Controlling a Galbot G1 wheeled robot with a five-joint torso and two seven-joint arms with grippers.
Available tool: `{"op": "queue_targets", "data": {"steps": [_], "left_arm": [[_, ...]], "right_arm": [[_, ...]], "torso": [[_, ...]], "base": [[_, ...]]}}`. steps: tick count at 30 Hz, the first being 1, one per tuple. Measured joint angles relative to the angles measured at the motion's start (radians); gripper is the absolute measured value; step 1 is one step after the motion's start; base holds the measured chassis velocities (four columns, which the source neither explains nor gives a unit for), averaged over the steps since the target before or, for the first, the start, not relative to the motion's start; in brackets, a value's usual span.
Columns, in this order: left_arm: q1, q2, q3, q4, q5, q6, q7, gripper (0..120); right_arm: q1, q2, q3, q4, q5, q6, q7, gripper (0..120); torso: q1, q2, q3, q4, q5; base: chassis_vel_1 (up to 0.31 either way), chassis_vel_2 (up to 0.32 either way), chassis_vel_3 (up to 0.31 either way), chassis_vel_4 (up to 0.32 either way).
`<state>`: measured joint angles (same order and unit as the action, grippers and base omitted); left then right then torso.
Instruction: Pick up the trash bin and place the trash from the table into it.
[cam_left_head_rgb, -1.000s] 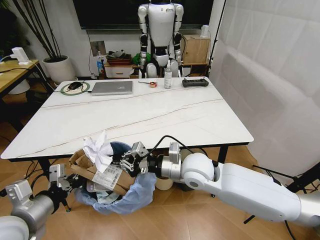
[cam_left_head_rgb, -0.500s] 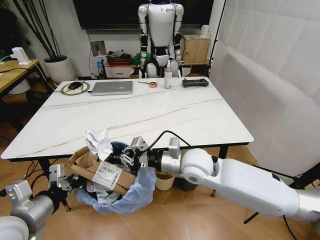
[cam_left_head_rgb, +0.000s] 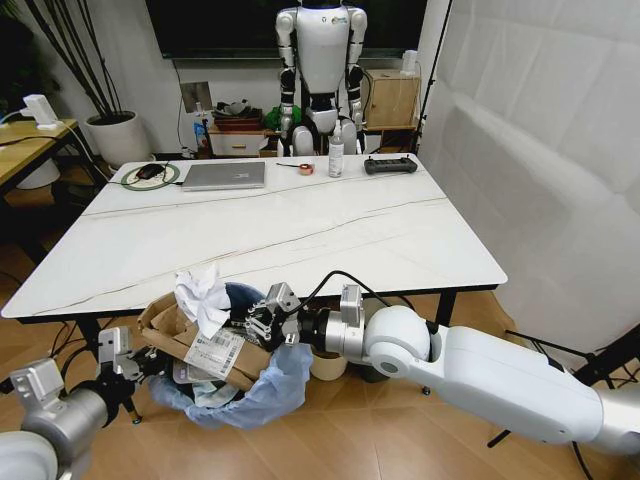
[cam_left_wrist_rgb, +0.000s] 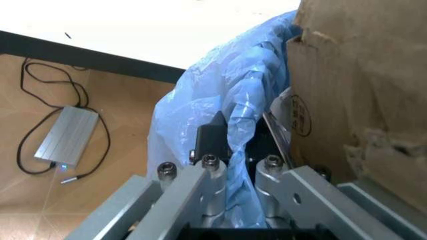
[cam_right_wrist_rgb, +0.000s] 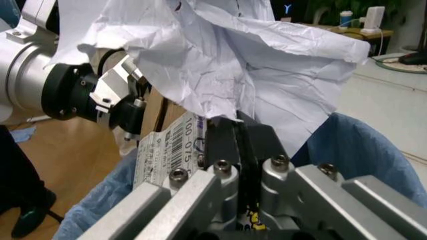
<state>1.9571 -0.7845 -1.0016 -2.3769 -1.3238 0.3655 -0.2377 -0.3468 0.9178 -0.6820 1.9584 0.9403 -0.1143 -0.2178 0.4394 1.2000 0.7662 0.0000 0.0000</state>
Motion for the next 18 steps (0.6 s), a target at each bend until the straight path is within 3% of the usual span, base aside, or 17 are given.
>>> {"op": "queue_targets", "data": {"steps": [11,18], "left_arm": [[-0.003,0.0,-0.002,-0.001,0.0,-0.001,0.0,0],[-0.003,0.001,-0.004,0.0,0.0,-0.001,0.0,0]], "right_arm": [[-0.002,-0.004,0.007,0.001,-0.004,0.007,-0.004,28],[0.0,-0.004,0.007,0.0,-0.004,0.01,-0.007,30]], "torso": [[0.0,0.0,0.0,0.0,0.0],[0.0,0.0,0.0,0.0,0.0]], "base": [[0.0,0.0,0.0,0.0],[0.0,0.0,0.0,0.0]]}}
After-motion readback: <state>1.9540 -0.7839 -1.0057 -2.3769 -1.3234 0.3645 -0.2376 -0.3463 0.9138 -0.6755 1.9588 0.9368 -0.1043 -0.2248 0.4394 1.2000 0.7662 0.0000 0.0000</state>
